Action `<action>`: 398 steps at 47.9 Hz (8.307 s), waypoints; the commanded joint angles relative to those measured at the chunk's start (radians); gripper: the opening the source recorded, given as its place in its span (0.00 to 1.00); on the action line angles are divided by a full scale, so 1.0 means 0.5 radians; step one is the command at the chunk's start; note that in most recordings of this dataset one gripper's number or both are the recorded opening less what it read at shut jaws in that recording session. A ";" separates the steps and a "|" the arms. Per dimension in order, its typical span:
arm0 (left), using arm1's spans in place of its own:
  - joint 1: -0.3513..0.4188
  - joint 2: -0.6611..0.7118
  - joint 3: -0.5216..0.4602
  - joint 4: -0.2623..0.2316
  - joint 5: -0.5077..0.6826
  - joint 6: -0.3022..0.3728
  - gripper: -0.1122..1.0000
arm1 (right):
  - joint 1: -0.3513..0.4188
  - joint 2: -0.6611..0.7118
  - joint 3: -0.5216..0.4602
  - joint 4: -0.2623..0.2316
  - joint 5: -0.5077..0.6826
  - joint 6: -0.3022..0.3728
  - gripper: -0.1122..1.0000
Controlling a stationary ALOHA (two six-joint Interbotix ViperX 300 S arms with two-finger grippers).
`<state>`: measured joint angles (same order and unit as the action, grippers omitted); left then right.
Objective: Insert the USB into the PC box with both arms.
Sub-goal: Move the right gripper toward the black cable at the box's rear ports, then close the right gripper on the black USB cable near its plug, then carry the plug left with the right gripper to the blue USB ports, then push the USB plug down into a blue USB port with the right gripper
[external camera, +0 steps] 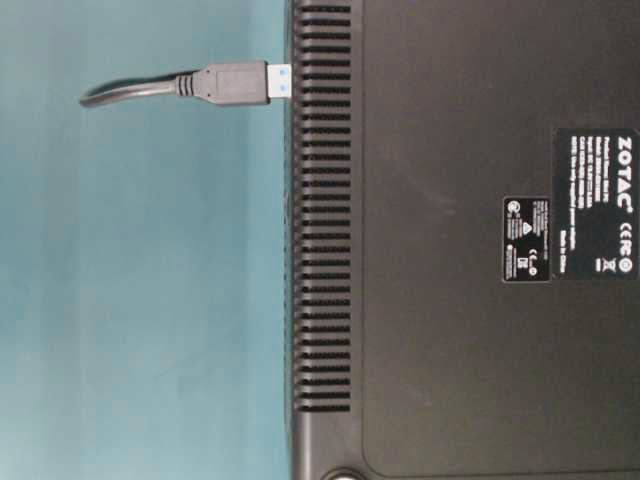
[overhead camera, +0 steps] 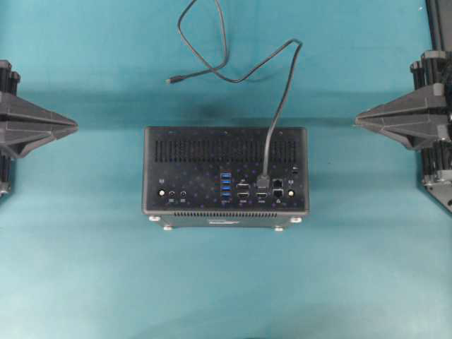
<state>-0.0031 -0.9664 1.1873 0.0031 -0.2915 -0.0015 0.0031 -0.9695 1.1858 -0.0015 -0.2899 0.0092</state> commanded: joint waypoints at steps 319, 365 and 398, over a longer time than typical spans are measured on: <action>0.003 -0.114 -0.328 0.025 0.914 -0.184 0.10 | 0.295 1.727 -1.933 -0.169 2.203 0.328 0.19; 0.003 -0.126 -0.322 0.021 0.911 -0.184 0.10 | 0.242 1.743 -1.927 -0.156 2.184 0.319 0.19; 0.003 -0.132 -0.316 0.025 0.914 -0.218 0.10 | 0.313 1.755 -1.957 -0.098 2.187 0.325 0.19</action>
<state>-0.0046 -1.0370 1.0431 0.0123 0.1733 -0.1104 0.1411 -0.0874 0.2224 -0.0614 0.7992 0.1779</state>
